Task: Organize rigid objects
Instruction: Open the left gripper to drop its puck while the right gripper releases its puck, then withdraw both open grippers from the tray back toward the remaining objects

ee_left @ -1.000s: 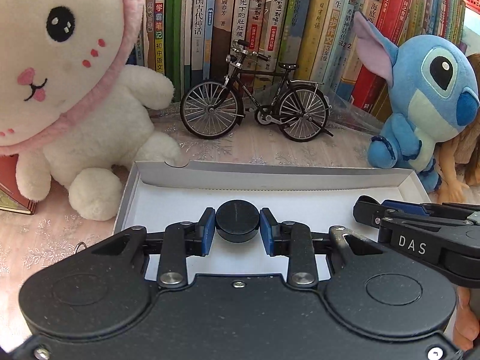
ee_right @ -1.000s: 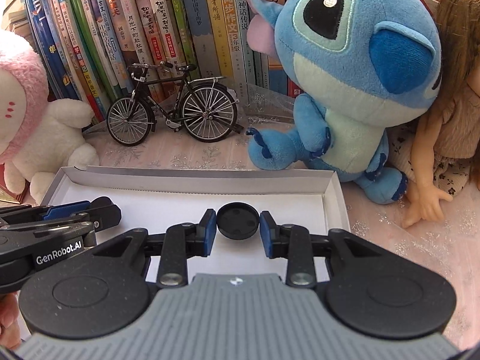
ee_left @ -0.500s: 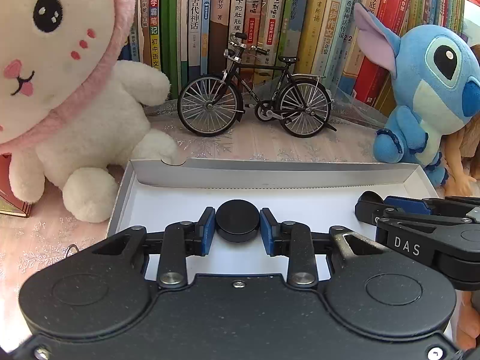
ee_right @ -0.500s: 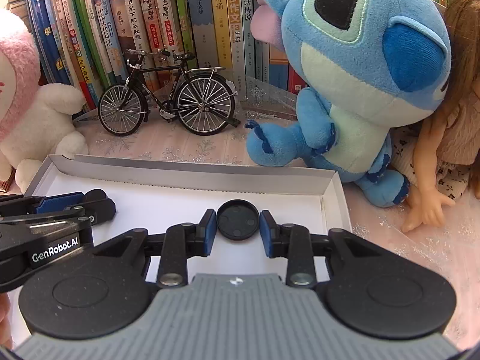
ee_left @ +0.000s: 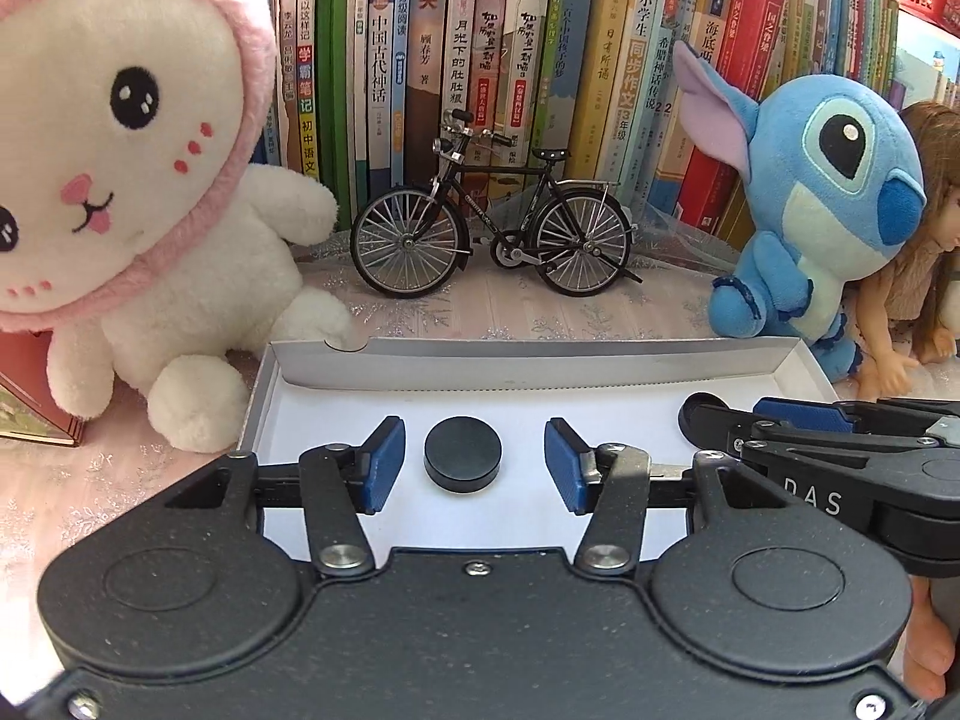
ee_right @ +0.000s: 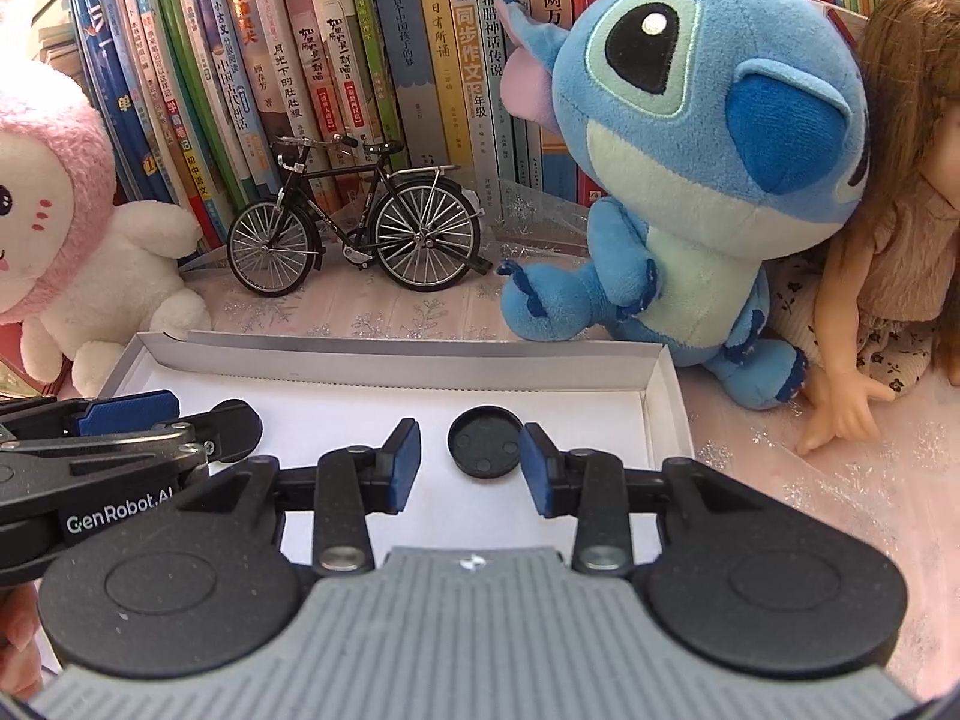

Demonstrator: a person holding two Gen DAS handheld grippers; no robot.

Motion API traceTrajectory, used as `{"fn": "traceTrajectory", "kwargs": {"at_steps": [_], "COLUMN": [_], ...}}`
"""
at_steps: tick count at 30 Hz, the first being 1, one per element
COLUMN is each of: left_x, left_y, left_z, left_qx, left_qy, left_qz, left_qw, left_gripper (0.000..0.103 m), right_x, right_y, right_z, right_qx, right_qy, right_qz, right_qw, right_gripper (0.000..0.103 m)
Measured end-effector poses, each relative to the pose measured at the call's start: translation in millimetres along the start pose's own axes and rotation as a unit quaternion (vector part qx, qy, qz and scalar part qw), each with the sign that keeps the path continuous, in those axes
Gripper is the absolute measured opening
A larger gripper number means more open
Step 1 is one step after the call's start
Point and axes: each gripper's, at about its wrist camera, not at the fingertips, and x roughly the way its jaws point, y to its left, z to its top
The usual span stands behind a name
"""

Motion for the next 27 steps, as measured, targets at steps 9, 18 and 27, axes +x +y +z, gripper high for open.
{"fn": "traceTrajectory", "kwargs": {"at_steps": [9, 18, 27], "left_x": [-55.0, -105.8, -145.5], "left_y": [-4.2, -2.1, -5.2], "left_z": [-19.0, -60.1, -118.2], "left_qx": [0.017, 0.028, 0.047], "left_qy": [-0.022, -0.051, -0.058], "left_qz": [-0.014, -0.005, -0.017], "left_qw": [0.9995, 0.9983, 0.997], "left_gripper": [0.073, 0.078, 0.08], "right_x": [-52.6, -109.9, -155.0], "right_y": [-6.5, -7.0, -7.8], "right_z": [-14.8, -53.8, -109.7], "right_qx": [-0.005, -0.048, -0.093], "right_qy": [-0.041, -0.089, -0.119], "right_qz": [0.012, 0.025, 0.038], "right_qw": [0.999, 0.995, 0.988], "right_gripper": [0.064, 0.076, 0.083]}}
